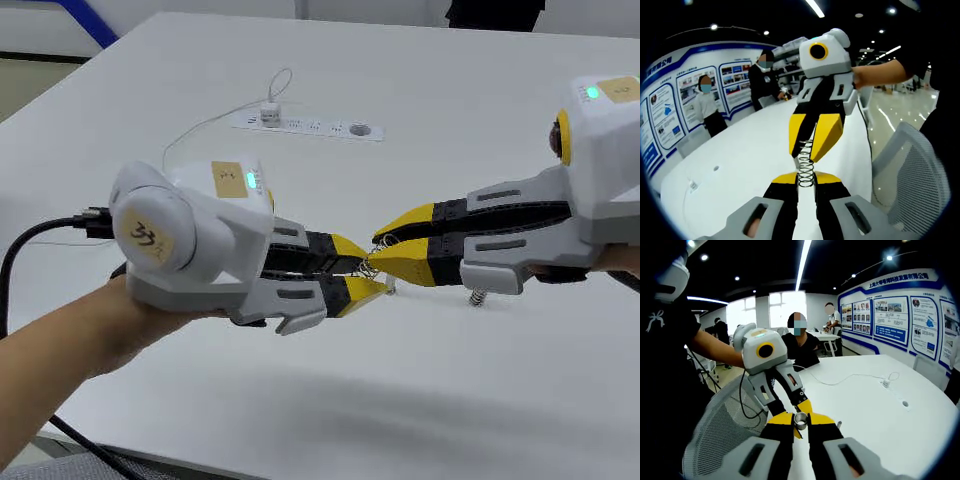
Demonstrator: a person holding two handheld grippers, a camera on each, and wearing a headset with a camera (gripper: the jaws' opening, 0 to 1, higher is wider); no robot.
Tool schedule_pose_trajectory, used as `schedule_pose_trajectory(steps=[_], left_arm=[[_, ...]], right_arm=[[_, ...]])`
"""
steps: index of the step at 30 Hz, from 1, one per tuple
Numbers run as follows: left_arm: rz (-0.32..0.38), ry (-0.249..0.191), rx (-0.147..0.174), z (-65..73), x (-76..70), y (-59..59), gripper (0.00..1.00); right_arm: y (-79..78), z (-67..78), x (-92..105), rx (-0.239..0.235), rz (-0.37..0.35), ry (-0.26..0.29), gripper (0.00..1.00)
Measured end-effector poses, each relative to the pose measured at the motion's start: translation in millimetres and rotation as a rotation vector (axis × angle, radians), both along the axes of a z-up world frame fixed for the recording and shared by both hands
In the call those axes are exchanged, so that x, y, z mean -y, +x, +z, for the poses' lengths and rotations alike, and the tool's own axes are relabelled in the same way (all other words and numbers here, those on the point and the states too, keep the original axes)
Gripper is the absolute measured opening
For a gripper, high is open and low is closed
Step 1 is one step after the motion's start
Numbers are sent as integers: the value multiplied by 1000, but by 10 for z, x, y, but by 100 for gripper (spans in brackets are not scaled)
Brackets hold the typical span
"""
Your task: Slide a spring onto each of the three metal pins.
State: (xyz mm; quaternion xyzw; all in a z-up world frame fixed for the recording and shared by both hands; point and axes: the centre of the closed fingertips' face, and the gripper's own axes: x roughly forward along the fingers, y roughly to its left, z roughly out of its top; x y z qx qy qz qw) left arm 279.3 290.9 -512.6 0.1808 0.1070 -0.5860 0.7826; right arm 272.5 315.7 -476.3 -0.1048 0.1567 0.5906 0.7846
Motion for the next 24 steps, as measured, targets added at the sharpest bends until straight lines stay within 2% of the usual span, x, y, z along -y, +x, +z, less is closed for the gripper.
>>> schedule_pose_trajectory(steps=[5, 8, 13, 16, 24], left_arm=[[30, -5, -13, 3, -55, 52, 17], [67, -4, 11, 20, -118, 118, 22], [121, -19, -14, 16, -266, 201, 29], [165, -14, -10, -5, -377, 271, 34], [234, -31, -41, -10, -647, 369, 46]], right_arm=[[21, 3, 0, 2, -7, -1, 11], [52, 12, 33, 6, -20, -2, 11], [164, -11, 191, -10, -74, -12, 11], [215, -92, 296, -12, -99, -54, 11], [383, -192, 457, -34, -161, -77, 11]])
